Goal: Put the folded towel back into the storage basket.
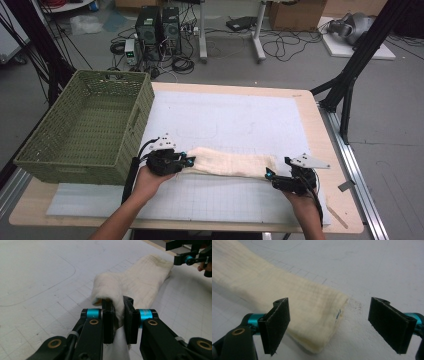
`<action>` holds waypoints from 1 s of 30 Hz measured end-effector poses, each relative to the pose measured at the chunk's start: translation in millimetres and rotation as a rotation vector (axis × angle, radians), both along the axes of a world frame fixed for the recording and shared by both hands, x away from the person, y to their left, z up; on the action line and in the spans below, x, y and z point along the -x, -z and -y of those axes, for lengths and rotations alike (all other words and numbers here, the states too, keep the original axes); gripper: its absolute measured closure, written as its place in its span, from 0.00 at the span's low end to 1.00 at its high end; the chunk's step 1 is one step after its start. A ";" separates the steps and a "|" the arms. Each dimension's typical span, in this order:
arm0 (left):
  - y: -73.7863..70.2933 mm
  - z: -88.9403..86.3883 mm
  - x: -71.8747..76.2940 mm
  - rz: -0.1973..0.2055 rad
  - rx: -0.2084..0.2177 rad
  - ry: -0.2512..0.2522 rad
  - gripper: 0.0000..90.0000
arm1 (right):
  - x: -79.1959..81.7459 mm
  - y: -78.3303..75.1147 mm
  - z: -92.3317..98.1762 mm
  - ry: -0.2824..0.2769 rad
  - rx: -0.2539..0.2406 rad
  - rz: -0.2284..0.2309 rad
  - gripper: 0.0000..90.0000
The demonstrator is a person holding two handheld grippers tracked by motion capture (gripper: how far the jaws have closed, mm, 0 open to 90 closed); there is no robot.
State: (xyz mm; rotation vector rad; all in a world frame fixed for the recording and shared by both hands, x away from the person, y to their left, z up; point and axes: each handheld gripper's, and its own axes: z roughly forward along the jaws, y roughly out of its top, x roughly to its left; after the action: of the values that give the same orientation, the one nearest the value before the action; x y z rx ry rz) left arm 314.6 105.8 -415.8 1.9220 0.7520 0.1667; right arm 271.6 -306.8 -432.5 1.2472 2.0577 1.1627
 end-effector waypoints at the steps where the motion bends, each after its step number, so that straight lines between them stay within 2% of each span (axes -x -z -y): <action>1: 0.1 -0.5 0.1 0.000 0.000 0.002 0.89 | -2.8 1.5 -1.3 0.000 -0.004 -0.008 0.18; 6: 1.5 -1.4 0.6 -0.001 0.001 -0.002 0.88 | -16.5 10.8 -9.6 -0.008 0.015 -0.075 0.20; 10: 3.9 -2.6 1.8 0.000 -0.002 -0.002 0.88 | -20.4 17.7 -12.3 -0.037 0.052 -0.128 0.30; 12: 5.1 -3.4 2.8 -0.002 -0.003 -0.001 0.88 | -20.7 18.8 -11.4 -0.050 0.037 -0.145 0.36; 17: 6.9 -5.0 5.1 0.003 0.002 -0.001 0.88 | -19.1 18.9 -11.1 -0.071 0.022 -0.150 0.43; 18: 8.1 -5.6 6.0 0.002 0.001 -0.001 0.88 | -18.4 18.8 -10.4 -0.084 0.013 -0.149 0.48; 21: 10.9 -6.0 7.2 0.005 -0.004 0.000 0.88 | -18.0 18.9 -9.8 -0.093 0.001 -0.150 0.55; 23: 11.6 -5.9 8.0 0.005 -0.008 -0.003 0.88 | -17.0 18.5 -9.3 -0.081 -0.017 -0.167 0.59; 26: 14.1 -5.7 9.9 0.013 -0.019 0.001 0.88 | -17.3 18.8 -6.8 -0.082 -0.039 -0.171 0.66; 29: 16.3 -5.7 11.5 0.018 -0.023 0.000 0.88 | -17.5 19.0 -5.6 -0.108 -0.070 -0.196 0.79; 30: 19.7 -5.7 13.8 0.023 -0.026 -0.001 0.89 | -17.5 18.9 -6.3 -0.114 -0.069 -0.192 0.82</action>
State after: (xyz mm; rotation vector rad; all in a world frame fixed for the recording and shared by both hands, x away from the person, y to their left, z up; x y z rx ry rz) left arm 300.8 111.6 -435.5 1.9410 0.7386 0.1997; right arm 289.1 -300.5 -451.5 1.3345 2.2725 1.2155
